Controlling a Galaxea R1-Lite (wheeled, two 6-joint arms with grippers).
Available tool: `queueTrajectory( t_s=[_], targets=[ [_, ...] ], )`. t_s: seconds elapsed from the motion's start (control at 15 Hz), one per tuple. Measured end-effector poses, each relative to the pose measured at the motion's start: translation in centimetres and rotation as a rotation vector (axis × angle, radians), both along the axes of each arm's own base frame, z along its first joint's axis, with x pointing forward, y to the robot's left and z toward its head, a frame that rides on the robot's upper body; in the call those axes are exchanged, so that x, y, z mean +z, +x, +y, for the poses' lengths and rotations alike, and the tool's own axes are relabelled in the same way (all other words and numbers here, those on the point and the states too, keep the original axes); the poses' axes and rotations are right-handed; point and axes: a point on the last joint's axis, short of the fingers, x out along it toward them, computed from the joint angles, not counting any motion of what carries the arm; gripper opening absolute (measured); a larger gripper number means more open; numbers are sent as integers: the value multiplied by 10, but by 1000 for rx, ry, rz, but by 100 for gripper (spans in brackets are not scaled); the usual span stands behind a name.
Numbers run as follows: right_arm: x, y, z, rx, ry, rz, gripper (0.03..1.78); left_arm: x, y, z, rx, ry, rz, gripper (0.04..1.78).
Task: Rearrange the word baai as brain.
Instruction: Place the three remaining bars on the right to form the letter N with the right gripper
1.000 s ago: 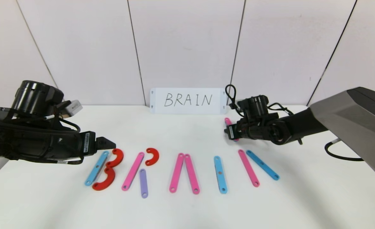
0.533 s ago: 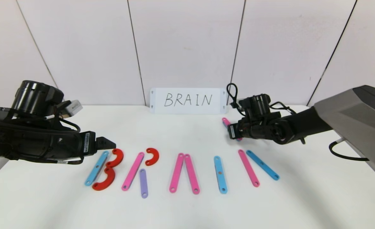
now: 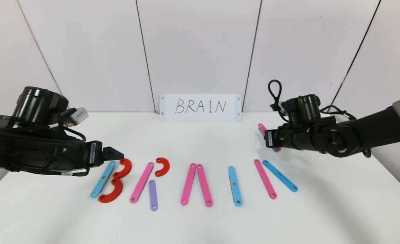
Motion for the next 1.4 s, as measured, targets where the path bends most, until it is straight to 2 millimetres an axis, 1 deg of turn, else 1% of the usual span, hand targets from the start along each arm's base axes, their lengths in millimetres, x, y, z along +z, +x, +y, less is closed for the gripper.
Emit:
queueTrajectory(
  t_s=[0.2,0.4,0.6,0.87,1.07,1.4],
  targets=[
    [-4,-22,-9,-92,23,42,30,0,0,0,-1,0,-1,174],
    [-12,-38,-18,-119,24,83,30,1,-1,0,-1,0,-5,174],
    [-18,-49,-23,-126,16,110,30,2,-2,0,-1,-1,-7,174],
    [-26,-58,-28,-133,8,138,30,3,-3,0,-2,-1,-10,174],
    [-28,-60,-28,-133,17,115,30,3,-3,0,-1,-2,-10,174],
    [-32,-65,-29,-144,26,132,30,3,-3,0,-2,-2,-10,174]
  ],
)
